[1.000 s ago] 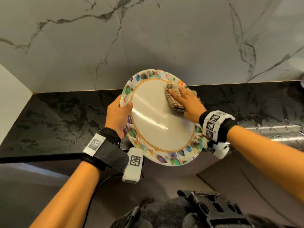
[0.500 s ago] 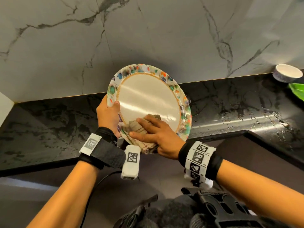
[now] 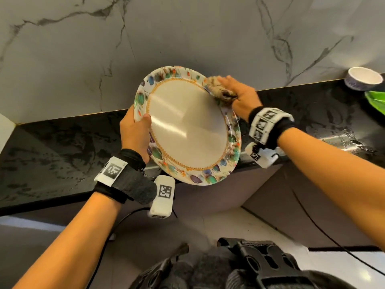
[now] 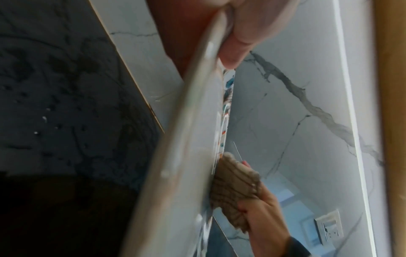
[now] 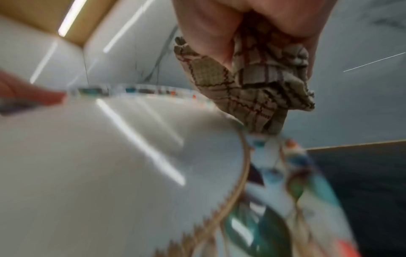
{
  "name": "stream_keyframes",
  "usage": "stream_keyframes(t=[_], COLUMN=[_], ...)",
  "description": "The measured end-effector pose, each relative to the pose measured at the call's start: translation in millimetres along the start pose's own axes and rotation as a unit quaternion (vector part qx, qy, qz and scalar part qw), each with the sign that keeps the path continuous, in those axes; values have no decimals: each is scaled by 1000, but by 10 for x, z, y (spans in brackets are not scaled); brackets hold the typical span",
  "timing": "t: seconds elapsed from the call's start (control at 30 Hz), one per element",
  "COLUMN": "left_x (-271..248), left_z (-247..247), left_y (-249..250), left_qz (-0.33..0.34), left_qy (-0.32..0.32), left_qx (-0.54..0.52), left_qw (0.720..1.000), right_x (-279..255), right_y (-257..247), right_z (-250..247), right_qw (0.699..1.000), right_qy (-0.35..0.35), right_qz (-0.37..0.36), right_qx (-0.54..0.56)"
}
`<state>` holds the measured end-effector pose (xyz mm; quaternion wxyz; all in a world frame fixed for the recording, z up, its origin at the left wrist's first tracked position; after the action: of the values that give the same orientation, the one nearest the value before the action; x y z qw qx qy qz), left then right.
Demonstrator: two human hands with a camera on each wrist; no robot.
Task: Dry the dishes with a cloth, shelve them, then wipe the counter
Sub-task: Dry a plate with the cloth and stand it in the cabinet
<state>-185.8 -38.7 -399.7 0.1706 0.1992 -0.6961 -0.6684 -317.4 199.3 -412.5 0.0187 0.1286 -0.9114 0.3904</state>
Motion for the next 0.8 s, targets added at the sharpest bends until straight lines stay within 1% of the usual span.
stream_keyframes(t=[0.03,0.07,0.1,0.13,0.17,0.27,0.33,0.4,0.43,0.47,0.57,0.63,0.7,0.73,0.8], left_x=[0,2,11,22,32,64,78,91,94,90,77,58,47,40,32], left_z=[15,30,41,44,46,63,91,106,104,95,54,22,-34,-65,-108], left_y=[27,51,68,75,74,80,89,89,78,68,27,-17,-107,-158,-227], left_qz=[3,8,12,15,16,18,19,16,12,9,-1,-13,-34,-47,-68], left_qy=[-4,-8,-10,-12,-13,-14,-14,-9,-4,2,16,18,24,27,32], left_qx=[4,7,9,8,6,2,1,-1,-3,-5,-11,-6,-1,-1,-6], left_qw=[1000,1000,1000,1000,1000,1000,1000,1000,1000,1000,1000,1000,999,999,997], right_x=[32,29,-4,-75,-176,-558,-825,-1050,-1156,-1251,-1494,-1581,-1605,-1607,-1519], right_y=[-22,0,61,137,216,325,235,37,-81,-207,-433,-335,-114,-10,201], right_z=[165,307,415,481,532,604,671,781,845,914,1067,1076,998,934,801], right_qw=[997,988,980,977,977,983,986,989,990,989,978,962,940,925,901], right_qy=[-46,-77,-93,-104,-111,-97,-100,-116,-125,-127,-124,-143,-158,-163,-170], right_qz=[-21,-43,-55,-47,-36,-7,11,7,-6,-35,-154,-213,-258,-275,-281], right_qx=[-66,-127,-168,-183,-179,-155,-131,-87,-71,-60,-61,-89,-159,-205,-283])
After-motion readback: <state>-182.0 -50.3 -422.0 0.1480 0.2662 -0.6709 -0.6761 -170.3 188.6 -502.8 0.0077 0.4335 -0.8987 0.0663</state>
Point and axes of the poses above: each hand's wrist, its own x-axis towards the middle knuckle, its own z-axis out of the palm, y = z × x, the point moved 6 cm from there along x, towards the middle knuckle, and after that the axes turned 2 degrees about x, right-handed, at the moved point
